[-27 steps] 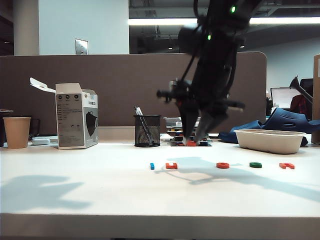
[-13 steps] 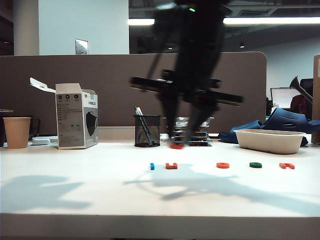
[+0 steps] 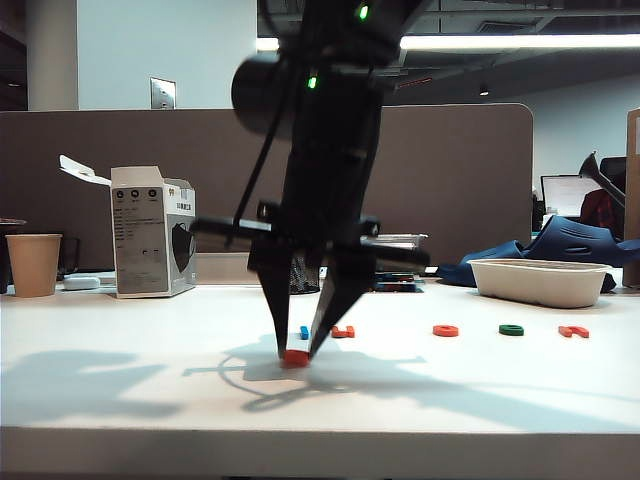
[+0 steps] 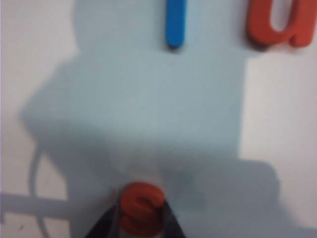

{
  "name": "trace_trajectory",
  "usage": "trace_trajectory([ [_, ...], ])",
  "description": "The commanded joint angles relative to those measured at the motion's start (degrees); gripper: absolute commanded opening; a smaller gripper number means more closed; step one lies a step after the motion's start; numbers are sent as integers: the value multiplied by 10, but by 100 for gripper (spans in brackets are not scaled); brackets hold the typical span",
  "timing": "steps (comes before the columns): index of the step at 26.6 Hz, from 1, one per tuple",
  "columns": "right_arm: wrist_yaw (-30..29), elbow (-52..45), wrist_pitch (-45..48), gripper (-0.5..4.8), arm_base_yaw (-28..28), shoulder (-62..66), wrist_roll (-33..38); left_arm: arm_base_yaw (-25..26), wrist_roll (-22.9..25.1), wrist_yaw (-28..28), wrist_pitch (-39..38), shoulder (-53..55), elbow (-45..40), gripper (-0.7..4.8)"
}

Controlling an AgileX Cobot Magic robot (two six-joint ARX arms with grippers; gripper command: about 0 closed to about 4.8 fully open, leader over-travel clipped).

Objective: Select the appropriate letters from the row of letter magnets placed on the table to arrange into the word "sun".

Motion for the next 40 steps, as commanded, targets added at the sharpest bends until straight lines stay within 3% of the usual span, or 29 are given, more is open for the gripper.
trace_trajectory([
  [1, -5, 1, -6, 94, -3, 11, -2, 1, 3, 0, 2, -2, 2, -4],
  [8, -5, 1, -21, 109, -4, 11, -5, 1, 15, 0, 2, -2, 2, -4],
  [10, -5, 1, -22, 196, -4, 11, -4, 1, 15, 0, 2, -2, 2, -4],
  [11, -5, 1, -22, 309, -4, 10, -5, 1, 15, 0, 2, -2, 2, -4],
  [12, -5, 1, -21, 373, -4, 10, -6, 1, 15, 0, 2, -2, 2, -4],
  [13, -5, 2, -21, 383, -4, 9, -7, 1, 15, 0, 2, -2, 2, -4],
  [22, 23, 42, -25, 382, -20, -35, -67, 1, 16, 0, -2, -2, 2, -4],
  [28, 24, 84, -25, 377, -71, -42, -97, 1, 16, 0, -3, -2, 2, -4],
  [40, 12, 84, -1, 367, -97, 25, -115, 1, 16, 0, -7, -2, 2, -4],
])
